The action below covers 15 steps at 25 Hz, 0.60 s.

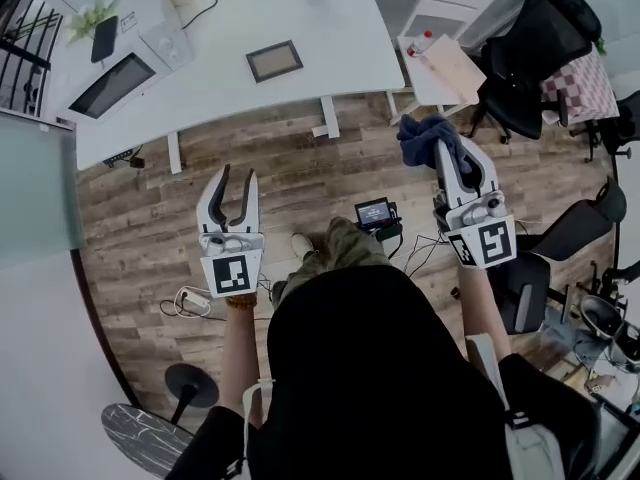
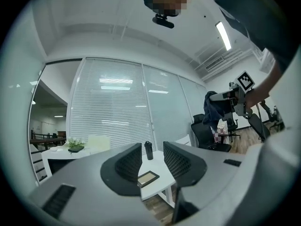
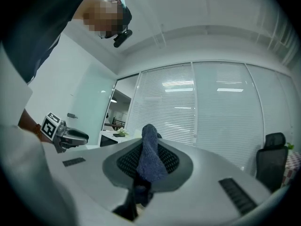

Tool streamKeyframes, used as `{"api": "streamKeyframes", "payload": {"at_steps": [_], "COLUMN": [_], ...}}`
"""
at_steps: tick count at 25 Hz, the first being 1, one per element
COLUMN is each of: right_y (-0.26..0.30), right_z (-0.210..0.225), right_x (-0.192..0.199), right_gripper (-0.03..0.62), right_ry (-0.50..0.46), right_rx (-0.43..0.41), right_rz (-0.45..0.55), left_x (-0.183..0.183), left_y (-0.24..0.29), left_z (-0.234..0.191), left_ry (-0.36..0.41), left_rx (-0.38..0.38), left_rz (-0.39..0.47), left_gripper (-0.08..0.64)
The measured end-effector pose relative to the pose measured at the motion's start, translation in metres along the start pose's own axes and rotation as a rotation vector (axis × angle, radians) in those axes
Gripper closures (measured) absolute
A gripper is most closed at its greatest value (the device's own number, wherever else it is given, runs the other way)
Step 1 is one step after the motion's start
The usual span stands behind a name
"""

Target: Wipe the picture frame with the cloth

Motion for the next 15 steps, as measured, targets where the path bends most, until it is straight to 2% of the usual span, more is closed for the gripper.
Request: {"api": "streamKeyframes", "payload": {"at_steps": [5,8,12,15], "right_y": [0.073,0.131,0.216,0.278], "right_z": [0.012,0.029,0.058,0.072], "right_x": [0.034,0.066,0.116,0.158], "right_gripper": [0.569,0.569,0.569,0.569], "right_ry": [0.024,0.05,0.105,0.132], "right_rx": [-0.053,-0.103,-0.188,-0.303], "right_rz": [-0.025,-0.017,-0.024,-0.067], "left_x": [0.031,0.055,0.09,0.113], "left_y": [0.053,0.098,0.161,0.2], "left_z": [-0.025,-0.039,-0.059,-0.069], "left_ry": [-0.047,-0.021,-0.001,0.027], "left_rx": [0.05,0.08,0.099,0.153], "left_rz": [-0.05,-0.105,-0.225,-0.308], "left_gripper": [0.414,0.403,0.376,0.345]}}
Point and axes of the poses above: the fingertips, and each gripper's own axes: y forward along the fingers, z to its right, x out of its underside, the point moved 7 cm from there along -y, backward along the fingers, and after that the axes turned 6 degrees about z, right-handed, at the moved point
